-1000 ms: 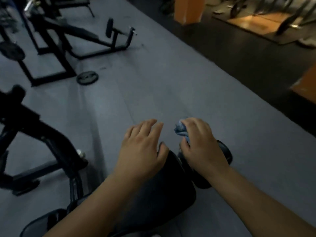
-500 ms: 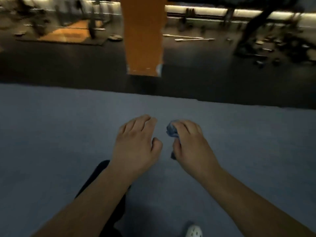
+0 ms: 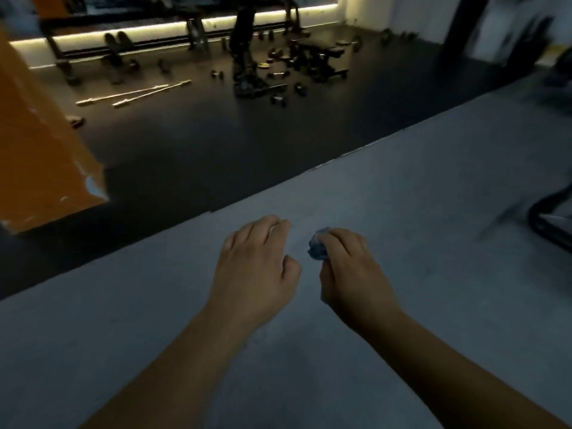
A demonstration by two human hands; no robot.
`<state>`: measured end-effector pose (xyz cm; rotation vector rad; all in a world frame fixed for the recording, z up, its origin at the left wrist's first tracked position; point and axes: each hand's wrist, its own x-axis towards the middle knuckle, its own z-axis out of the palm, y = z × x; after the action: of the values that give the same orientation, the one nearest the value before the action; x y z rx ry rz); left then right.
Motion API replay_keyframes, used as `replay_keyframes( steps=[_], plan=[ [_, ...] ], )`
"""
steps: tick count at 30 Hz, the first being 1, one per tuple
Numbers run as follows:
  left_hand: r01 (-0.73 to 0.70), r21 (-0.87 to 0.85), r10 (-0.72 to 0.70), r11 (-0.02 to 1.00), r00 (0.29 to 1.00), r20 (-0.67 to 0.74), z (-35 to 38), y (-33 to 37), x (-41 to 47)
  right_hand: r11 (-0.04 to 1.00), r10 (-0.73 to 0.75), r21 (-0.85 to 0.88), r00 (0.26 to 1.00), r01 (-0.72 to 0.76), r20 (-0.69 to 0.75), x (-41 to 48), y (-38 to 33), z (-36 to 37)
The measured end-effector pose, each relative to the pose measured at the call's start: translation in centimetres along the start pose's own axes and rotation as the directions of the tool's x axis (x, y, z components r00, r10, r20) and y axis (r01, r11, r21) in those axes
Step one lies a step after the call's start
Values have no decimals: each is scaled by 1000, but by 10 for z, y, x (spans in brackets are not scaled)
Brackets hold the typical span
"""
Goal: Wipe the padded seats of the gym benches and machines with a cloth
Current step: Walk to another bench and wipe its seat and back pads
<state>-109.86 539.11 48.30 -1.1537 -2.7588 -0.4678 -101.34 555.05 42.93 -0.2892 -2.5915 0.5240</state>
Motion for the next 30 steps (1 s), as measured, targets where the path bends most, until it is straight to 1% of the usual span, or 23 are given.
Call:
replay_keyframes(
  steps=[6, 10, 13, 16, 18, 21, 23, 27, 30],
  plan=[
    [-207, -54, 208, 977, 978, 9, 30, 1, 156, 982, 134, -118, 984, -149, -120, 101, 72, -2],
    [-380, -90, 382, 921, 924, 14, 57, 4, 264, 936, 253, -188, 938, -299, -236, 164, 117, -3],
    [-480, -139, 490, 866, 871, 42, 79, 23, 338, 884, 330, -223, 885, -412, -327, 200, 154, -9],
    [-576, -180, 595, 797, 801, 70, 97, 55, 399, 819, 422, -237, 829, -523, -368, 225, 193, -23],
    [-629, -204, 652, 750, 755, 67, 112, 81, 441, 780, 451, -257, 798, -570, -400, 241, 226, -32],
    [-686, -240, 717, 687, 693, 72, 143, 126, 507, 723, 499, -256, 742, -641, -448, 266, 291, -44],
    [-717, -255, 751, 649, 658, 63, 166, 160, 552, 705, 509, -250, 719, -664, -473, 284, 342, -54],
    [-752, -270, 791, 602, 607, 75, 204, 234, 645, 687, 537, -230, 695, -689, -479, 329, 449, -79],
    [-763, -284, 808, 580, 585, 78, 229, 283, 718, 668, 542, -231, 675, -707, -500, 372, 523, -98]
  ],
)
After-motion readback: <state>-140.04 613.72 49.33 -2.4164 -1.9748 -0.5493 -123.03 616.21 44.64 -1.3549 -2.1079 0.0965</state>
